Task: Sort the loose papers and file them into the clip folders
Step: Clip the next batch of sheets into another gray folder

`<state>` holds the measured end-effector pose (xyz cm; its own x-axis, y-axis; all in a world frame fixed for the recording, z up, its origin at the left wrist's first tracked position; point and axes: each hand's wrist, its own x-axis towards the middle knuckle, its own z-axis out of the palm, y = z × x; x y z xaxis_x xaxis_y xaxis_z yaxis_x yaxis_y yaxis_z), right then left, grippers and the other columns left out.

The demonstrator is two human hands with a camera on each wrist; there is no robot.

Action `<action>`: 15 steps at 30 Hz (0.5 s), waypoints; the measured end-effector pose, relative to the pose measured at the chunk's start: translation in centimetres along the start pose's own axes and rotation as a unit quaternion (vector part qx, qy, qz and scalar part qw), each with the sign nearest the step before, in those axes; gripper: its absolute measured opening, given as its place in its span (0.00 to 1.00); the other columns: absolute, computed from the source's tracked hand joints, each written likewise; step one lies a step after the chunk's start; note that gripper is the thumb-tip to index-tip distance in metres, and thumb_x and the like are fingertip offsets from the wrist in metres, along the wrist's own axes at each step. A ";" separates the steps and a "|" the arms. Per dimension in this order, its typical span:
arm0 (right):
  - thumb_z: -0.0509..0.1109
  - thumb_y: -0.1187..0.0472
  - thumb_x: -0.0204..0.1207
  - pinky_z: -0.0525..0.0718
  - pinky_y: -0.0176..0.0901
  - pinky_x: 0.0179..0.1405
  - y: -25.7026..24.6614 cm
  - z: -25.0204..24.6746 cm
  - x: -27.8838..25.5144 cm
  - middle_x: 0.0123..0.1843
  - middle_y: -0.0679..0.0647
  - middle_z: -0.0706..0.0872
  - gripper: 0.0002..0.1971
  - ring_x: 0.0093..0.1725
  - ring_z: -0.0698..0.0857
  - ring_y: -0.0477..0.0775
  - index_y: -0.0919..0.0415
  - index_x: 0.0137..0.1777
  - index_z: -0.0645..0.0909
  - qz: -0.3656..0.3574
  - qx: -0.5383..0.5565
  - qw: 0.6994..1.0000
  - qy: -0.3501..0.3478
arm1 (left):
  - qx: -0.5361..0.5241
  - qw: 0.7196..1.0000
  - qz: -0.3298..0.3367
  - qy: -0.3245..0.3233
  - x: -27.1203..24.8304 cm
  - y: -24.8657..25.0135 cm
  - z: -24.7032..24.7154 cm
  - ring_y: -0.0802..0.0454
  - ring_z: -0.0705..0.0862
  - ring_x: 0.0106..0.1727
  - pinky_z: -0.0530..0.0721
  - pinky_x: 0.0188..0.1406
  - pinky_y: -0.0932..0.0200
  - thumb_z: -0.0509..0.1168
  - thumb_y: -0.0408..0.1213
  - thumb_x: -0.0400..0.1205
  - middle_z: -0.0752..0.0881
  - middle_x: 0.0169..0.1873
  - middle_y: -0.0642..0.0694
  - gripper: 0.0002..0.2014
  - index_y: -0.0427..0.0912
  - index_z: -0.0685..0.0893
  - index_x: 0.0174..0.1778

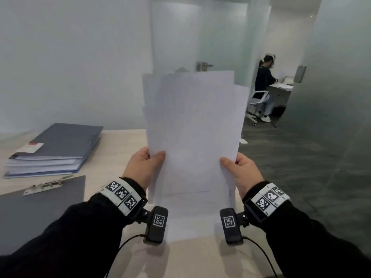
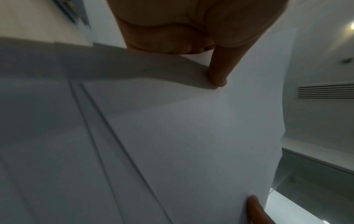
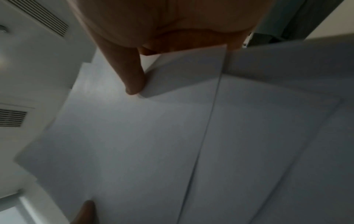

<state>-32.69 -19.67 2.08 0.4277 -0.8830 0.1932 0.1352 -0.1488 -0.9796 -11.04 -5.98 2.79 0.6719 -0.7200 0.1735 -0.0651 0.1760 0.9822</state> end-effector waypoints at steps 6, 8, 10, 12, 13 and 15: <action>0.65 0.70 0.82 0.87 0.39 0.43 -2.4 2.4 0.4 0.45 0.47 0.93 0.11 0.46 0.91 0.47 0.53 0.51 0.84 -0.086 0.010 0.996 -0.025 | -0.029 0.994 0.103 -0.018 0.0 3.3 -1.5 0.51 0.90 0.47 0.86 0.47 0.56 0.71 0.30 0.79 0.92 0.46 0.48 0.08 0.44 0.86 0.53; 0.65 0.69 0.82 0.88 0.42 0.46 -2.0 2.8 0.0 0.49 0.48 0.92 0.12 0.49 0.91 0.49 0.52 0.56 0.84 -0.085 -0.002 0.996 -0.037 | -0.024 0.994 0.099 -0.027 -0.2 2.8 -1.9 0.49 0.90 0.52 0.86 0.52 0.53 0.72 0.34 0.74 0.92 0.50 0.47 0.15 0.45 0.86 0.56; 0.65 0.67 0.82 0.87 0.51 0.53 -0.9 3.0 -0.5 0.54 0.50 0.92 0.13 0.54 0.90 0.53 0.51 0.60 0.82 -0.076 -0.021 0.996 -0.040 | -0.014 0.996 0.087 -0.032 -0.5 1.6 -2.1 0.47 0.90 0.56 0.86 0.56 0.48 0.71 0.35 0.72 0.91 0.54 0.46 0.19 0.46 0.85 0.60; 0.65 0.68 0.81 0.86 0.54 0.57 0.3 3.0 -1.0 0.56 0.50 0.91 0.15 0.56 0.89 0.53 0.51 0.63 0.81 -0.063 -0.030 0.997 -0.034 | -0.017 0.997 0.070 -0.027 -0.8 0.2 -2.0 0.46 0.90 0.56 0.86 0.57 0.46 0.72 0.36 0.71 0.91 0.54 0.46 0.20 0.48 0.83 0.60; 0.65 0.69 0.81 0.86 0.53 0.57 0.8 3.1 -1.3 0.56 0.50 0.91 0.15 0.56 0.89 0.53 0.52 0.64 0.81 -0.058 -0.028 0.997 -0.036 | -0.016 0.998 0.062 -0.023 -0.9 -0.4 -2.0 0.46 0.90 0.55 0.87 0.57 0.45 0.71 0.36 0.71 0.91 0.54 0.47 0.20 0.48 0.83 0.60; 0.65 0.71 0.81 0.86 0.50 0.55 1.7 3.0 -1.7 0.56 0.51 0.91 0.16 0.56 0.89 0.54 0.53 0.64 0.80 -0.046 -0.025 0.998 -0.035 | -0.014 0.999 0.048 -0.016 -1.2 -1.5 -1.8 0.47 0.90 0.54 0.87 0.55 0.46 0.71 0.37 0.71 0.91 0.53 0.48 0.19 0.49 0.83 0.59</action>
<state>-30.53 -17.07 0.29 0.4775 -0.8312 0.2846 0.1331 -0.2518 -0.9586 -10.46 -4.17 0.98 0.6393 -0.7203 0.2692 -0.1075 0.2629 0.9588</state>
